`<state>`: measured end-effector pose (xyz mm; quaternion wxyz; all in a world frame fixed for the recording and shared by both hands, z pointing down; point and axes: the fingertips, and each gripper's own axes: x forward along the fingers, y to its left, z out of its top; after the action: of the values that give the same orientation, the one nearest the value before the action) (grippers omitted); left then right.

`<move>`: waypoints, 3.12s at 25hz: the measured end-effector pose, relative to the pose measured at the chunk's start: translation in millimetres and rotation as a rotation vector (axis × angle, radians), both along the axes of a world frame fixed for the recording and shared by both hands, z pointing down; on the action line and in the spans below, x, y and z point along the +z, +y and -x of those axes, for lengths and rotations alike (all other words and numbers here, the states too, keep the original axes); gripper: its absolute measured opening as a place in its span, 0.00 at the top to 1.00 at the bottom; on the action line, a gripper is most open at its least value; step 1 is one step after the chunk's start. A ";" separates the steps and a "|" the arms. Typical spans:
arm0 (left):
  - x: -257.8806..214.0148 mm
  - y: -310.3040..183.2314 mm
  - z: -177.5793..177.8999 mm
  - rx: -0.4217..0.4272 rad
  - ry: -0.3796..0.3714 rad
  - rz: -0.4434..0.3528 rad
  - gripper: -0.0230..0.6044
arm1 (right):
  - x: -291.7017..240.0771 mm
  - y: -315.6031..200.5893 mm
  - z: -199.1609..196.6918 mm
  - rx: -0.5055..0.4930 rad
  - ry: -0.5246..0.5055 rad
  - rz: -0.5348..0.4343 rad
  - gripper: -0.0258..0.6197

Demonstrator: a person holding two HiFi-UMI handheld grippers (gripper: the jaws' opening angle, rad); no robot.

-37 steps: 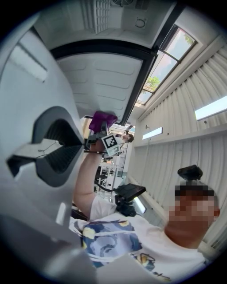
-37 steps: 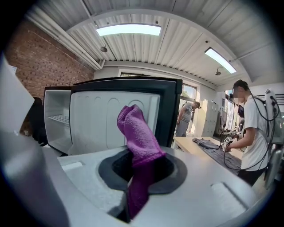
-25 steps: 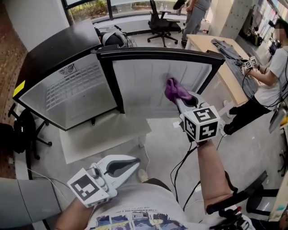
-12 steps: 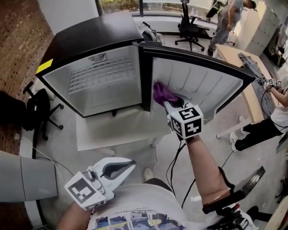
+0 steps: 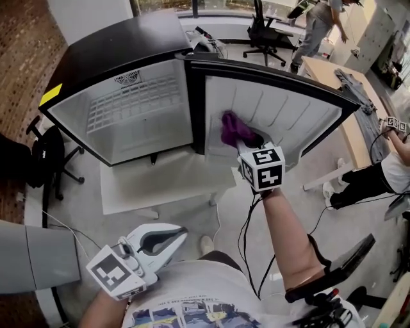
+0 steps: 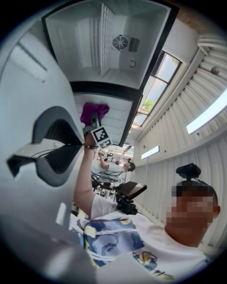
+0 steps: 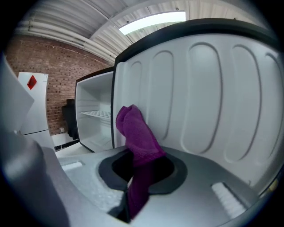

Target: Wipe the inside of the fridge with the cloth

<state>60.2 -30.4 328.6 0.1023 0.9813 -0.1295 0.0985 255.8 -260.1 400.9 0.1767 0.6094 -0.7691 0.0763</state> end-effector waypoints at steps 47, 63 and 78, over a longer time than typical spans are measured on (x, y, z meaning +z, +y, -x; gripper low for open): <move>4.8 13.3 -44.0 0.192 0.004 0.019 0.95 | -12.1 70.4 -89.6 0.228 0.030 -0.025 0.88; 6.2 -2.6 8.2 -0.045 -0.008 0.062 0.95 | 34.2 -4.2 55.4 -0.122 -0.019 0.047 0.88; 12.6 -3.7 -22.9 0.024 -0.026 0.049 0.95 | 59.0 2.9 3.6 -0.047 0.020 0.110 0.88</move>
<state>83.1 -34.1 341.2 0.1233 0.9787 -0.1165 0.1156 252.1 -257.2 460.0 0.2193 0.5814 -0.7760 0.1080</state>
